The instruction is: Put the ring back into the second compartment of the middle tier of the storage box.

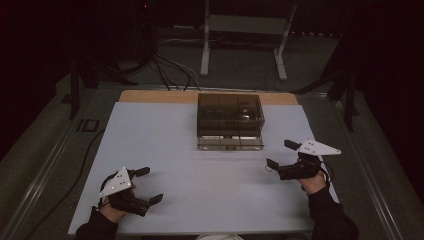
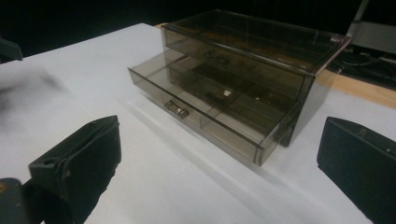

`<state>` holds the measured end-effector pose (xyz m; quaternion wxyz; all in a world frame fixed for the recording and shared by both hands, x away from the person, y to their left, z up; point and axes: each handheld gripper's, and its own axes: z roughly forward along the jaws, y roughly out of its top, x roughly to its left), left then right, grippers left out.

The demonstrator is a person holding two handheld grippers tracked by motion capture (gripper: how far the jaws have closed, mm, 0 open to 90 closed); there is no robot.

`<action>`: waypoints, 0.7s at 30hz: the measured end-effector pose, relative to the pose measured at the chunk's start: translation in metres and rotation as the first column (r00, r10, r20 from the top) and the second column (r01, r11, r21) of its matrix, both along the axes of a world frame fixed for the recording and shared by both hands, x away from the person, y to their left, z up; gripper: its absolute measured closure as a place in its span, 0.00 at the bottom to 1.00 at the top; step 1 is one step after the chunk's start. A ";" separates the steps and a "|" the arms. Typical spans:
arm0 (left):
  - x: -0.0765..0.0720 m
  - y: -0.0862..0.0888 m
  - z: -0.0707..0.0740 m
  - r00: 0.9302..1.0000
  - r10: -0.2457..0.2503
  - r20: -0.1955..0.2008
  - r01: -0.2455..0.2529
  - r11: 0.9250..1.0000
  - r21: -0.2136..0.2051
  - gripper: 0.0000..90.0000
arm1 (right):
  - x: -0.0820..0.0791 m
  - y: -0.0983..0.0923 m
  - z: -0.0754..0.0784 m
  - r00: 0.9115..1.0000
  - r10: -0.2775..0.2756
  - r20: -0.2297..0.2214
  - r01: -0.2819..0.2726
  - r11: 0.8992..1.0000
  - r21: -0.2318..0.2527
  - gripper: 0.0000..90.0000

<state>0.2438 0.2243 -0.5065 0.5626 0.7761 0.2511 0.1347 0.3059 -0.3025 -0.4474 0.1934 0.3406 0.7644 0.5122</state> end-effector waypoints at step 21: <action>0.000 0.000 -0.001 1.000 -0.003 -0.005 0.003 1.000 0.011 0.01 | 0.022 -0.010 -0.036 0.991 -0.073 -0.112 0.068 0.997 -0.046 0.03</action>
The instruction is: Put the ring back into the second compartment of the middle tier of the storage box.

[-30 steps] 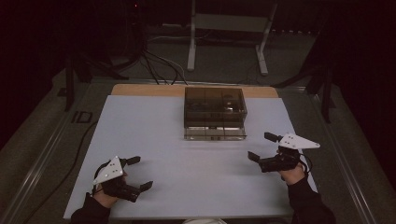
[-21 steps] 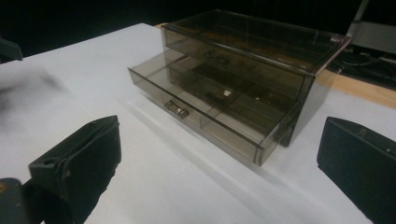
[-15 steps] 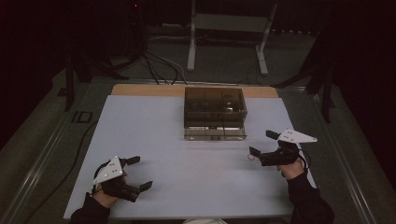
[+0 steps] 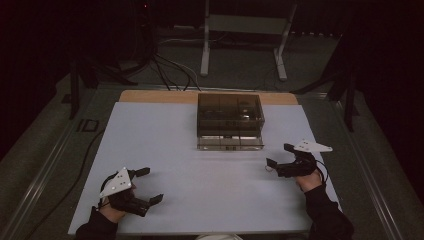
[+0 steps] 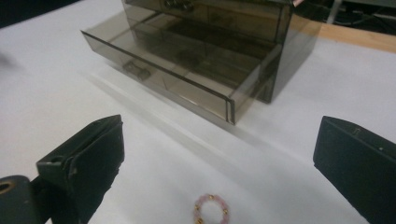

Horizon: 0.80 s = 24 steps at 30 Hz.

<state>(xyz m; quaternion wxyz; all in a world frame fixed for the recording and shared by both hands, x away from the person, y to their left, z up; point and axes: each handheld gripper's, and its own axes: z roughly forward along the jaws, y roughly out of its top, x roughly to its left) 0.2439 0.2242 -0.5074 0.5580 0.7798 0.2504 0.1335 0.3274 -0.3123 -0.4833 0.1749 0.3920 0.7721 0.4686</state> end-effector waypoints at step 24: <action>0.001 0.000 -0.001 1.000 0.002 -0.006 -0.002 1.000 0.004 0.01 | 0.005 0.000 -0.022 0.994 -0.040 -0.097 0.030 0.994 -0.102 0.24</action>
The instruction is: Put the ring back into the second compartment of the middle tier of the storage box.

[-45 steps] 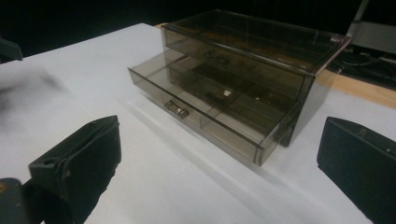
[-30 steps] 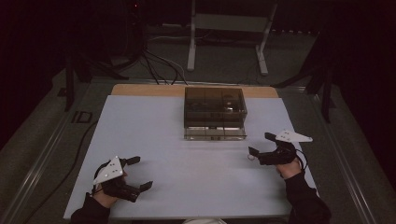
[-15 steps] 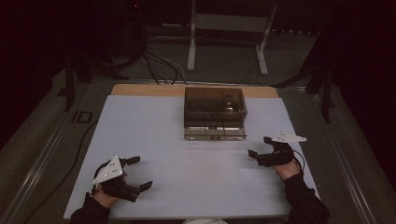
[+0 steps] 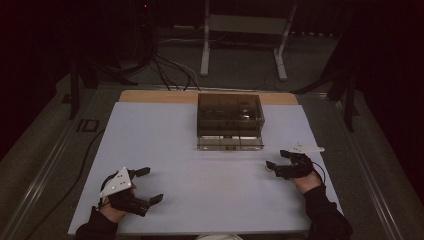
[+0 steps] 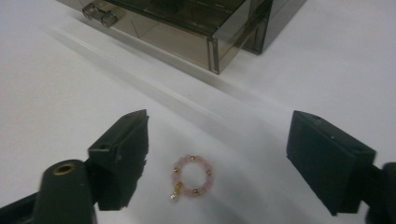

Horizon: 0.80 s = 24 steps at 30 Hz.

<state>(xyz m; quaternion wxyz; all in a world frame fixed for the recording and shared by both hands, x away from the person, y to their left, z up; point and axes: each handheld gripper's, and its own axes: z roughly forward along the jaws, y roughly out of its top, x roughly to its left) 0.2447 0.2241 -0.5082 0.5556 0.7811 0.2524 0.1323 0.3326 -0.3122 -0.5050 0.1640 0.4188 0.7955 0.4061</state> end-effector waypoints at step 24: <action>0.000 -0.001 -0.001 1.000 -0.004 -0.003 0.004 1.000 0.000 0.01 | 0.000 0.009 -0.013 0.998 -0.001 -0.063 -0.007 0.992 -0.128 0.84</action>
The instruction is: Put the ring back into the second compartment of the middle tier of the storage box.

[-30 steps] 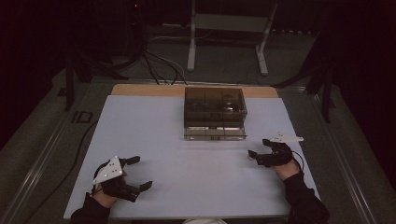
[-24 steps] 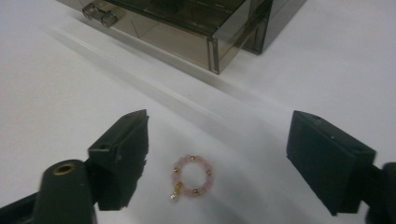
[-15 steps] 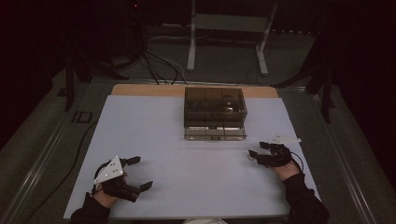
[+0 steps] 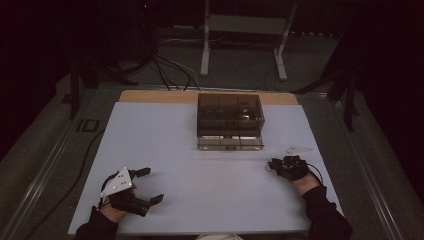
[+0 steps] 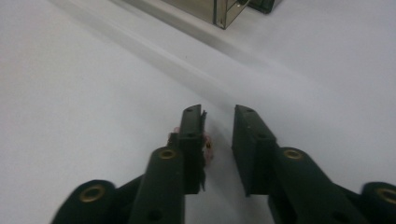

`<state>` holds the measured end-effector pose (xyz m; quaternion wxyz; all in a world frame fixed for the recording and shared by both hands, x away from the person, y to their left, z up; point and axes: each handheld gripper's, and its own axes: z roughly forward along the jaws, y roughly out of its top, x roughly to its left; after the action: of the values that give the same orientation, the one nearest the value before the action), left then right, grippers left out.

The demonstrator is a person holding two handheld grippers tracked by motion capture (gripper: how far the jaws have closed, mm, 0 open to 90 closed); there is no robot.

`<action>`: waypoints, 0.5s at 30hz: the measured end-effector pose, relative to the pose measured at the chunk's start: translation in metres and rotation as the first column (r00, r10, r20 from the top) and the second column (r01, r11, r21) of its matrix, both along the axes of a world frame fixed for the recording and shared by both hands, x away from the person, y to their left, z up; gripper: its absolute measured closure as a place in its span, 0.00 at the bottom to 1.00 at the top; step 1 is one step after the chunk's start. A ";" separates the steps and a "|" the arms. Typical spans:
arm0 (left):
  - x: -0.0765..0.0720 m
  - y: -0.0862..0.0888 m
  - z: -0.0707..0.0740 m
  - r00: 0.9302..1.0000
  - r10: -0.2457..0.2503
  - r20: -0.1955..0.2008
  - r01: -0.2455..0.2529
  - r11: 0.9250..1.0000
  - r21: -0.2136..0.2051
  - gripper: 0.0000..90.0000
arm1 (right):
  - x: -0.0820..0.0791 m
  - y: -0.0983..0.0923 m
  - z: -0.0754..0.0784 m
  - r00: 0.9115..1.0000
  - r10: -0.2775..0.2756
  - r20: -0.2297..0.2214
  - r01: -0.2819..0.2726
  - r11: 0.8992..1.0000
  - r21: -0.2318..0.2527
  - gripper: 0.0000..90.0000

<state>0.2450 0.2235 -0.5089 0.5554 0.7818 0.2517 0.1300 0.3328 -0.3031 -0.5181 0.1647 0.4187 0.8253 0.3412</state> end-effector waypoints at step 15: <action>0.000 -0.001 0.000 1.000 0.000 0.001 0.000 1.000 0.001 0.01 | -0.001 0.007 -0.001 1.000 0.023 -0.008 -0.024 0.998 -0.057 0.96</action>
<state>0.2452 0.2229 -0.5088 0.5552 0.7820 0.2513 0.1304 0.3316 -0.2957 -0.5188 0.1694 0.4053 0.8403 0.3177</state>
